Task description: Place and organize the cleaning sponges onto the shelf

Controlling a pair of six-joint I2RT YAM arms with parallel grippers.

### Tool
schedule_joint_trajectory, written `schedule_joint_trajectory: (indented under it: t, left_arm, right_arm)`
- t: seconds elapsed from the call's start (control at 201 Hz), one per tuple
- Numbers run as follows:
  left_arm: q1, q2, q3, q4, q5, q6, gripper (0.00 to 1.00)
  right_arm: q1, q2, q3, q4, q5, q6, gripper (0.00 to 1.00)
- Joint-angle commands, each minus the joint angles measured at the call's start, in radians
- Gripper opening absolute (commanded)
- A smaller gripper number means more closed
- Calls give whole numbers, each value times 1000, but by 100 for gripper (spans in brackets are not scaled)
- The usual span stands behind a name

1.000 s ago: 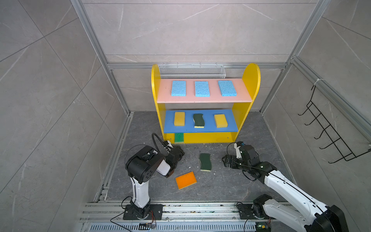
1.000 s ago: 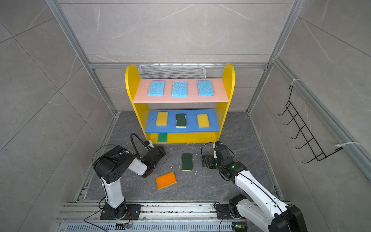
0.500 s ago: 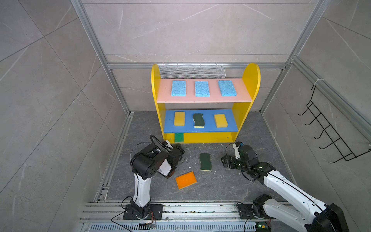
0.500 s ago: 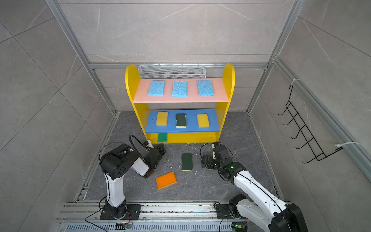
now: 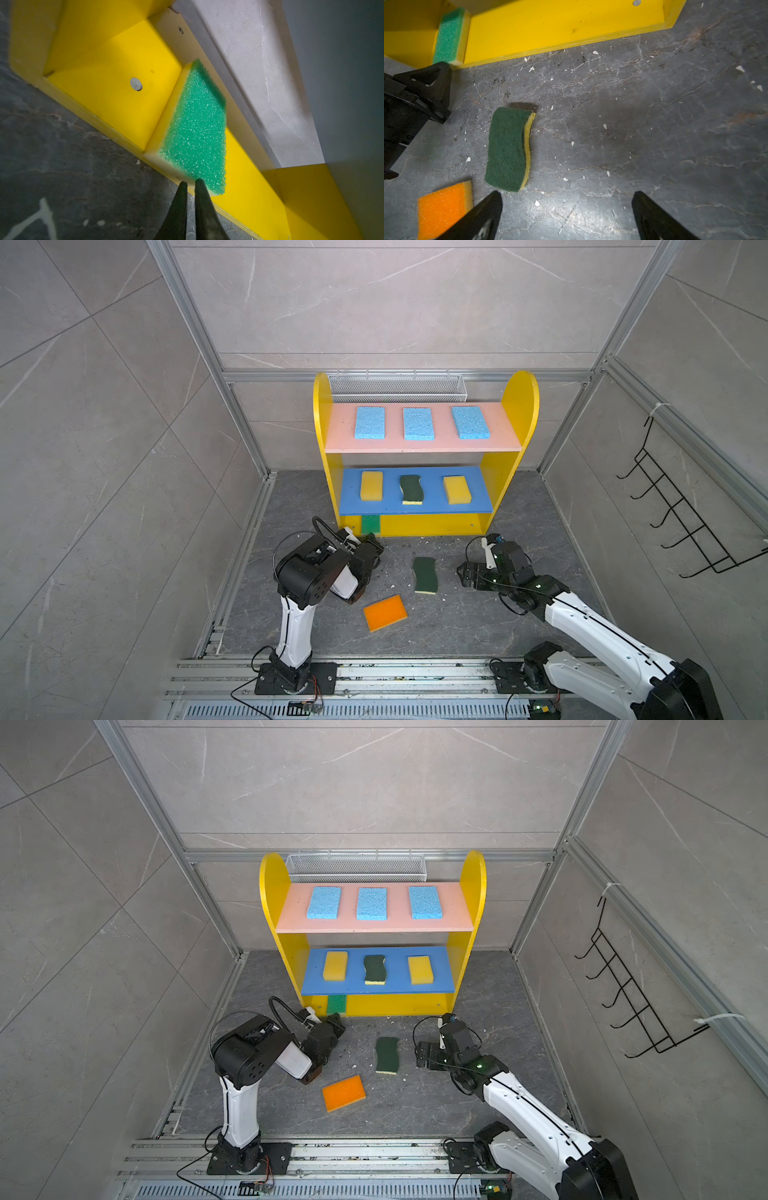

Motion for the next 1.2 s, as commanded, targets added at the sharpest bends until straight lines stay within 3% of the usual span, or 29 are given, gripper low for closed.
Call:
schedule_joint_trajectory:
  t: [0.0, 1.195]
  left_arm:
    - [9, 51, -2, -89, -53, -11, 14]
    - [7, 102, 40, -64, -84, -28, 16]
  right_arm:
    - [8, 4, -11, 9, 19, 6, 100]
    - [23, 6, -22, 17, 25, 3, 100]
